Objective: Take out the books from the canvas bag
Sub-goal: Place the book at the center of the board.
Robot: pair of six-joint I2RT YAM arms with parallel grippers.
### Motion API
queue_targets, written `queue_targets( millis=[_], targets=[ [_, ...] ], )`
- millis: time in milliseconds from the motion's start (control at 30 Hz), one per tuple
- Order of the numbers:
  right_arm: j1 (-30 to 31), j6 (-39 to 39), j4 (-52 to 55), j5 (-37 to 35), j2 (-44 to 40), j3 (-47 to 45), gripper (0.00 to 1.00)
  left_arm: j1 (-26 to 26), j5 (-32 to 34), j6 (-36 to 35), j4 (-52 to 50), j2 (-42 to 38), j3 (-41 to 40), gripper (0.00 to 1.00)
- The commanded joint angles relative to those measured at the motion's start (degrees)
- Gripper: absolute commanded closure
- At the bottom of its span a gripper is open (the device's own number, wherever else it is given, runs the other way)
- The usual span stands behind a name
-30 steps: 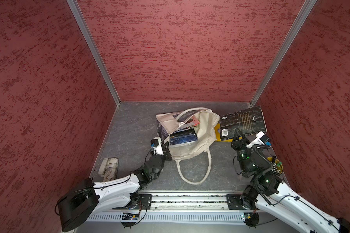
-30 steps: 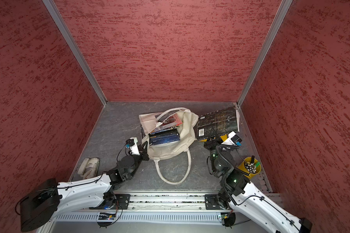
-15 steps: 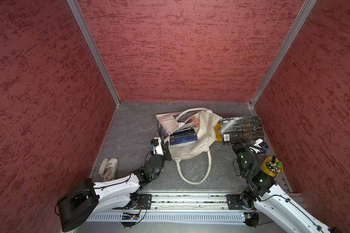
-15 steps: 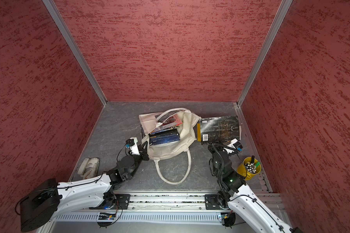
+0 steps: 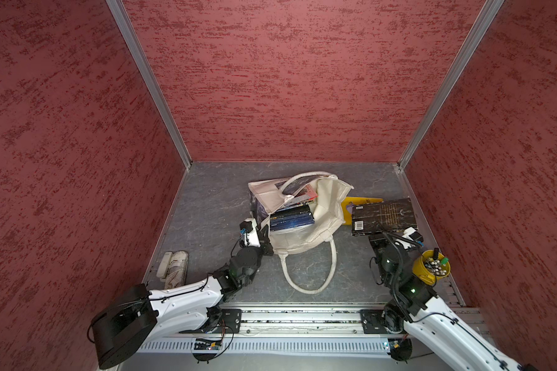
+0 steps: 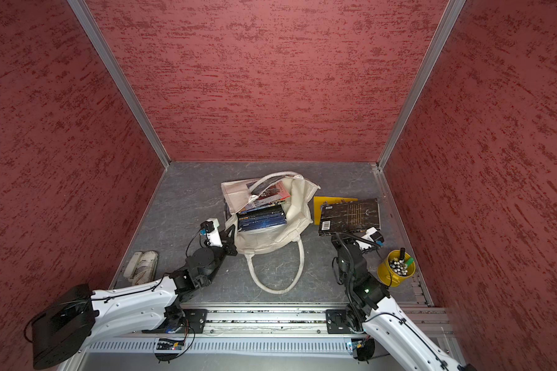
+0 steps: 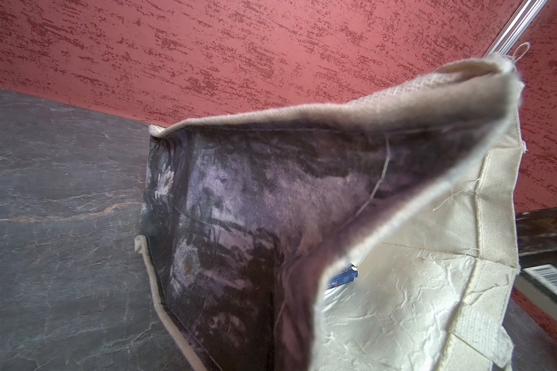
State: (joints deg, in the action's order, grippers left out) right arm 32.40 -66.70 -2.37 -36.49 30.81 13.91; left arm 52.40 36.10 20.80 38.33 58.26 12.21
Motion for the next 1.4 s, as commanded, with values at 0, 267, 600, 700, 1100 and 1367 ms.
queue_targets(
  millis=[0, 267, 600, 700, 1100, 1367],
  targets=[
    [-0.1, -1.8, -9.8, 4.7, 4.5, -0.9, 1.00, -0.4, 0.2, 0.0, -0.8, 0.3, 1.3, 1.00],
    [-0.2, -13.7, -9.8, 3.0, 7.2, -7.2, 1.00, -0.5, 0.4, 0.0, -1.1, -0.1, 1.3, 1.00],
    [-0.4, -21.9, -9.4, 3.7, 12.4, -10.1, 1.00, -0.5, 0.5, -0.1, -1.3, 0.2, 1.5, 1.00],
    [-1.1, -22.6, -9.8, 4.5, 15.3, -10.0, 1.00, -0.5, 0.4, -0.1, -1.3, 0.2, 1.4, 1.00],
    [-8.5, -20.1, -14.7, 9.9, 21.8, -9.3, 1.00, -0.5, 0.3, 0.0, -1.6, 0.0, 1.5, 1.00],
    [-14.3, -15.3, -19.8, 15.8, 28.6, -8.3, 1.00, -0.5, 0.5, -0.1, -1.8, -0.5, 1.4, 1.00]
  ],
)
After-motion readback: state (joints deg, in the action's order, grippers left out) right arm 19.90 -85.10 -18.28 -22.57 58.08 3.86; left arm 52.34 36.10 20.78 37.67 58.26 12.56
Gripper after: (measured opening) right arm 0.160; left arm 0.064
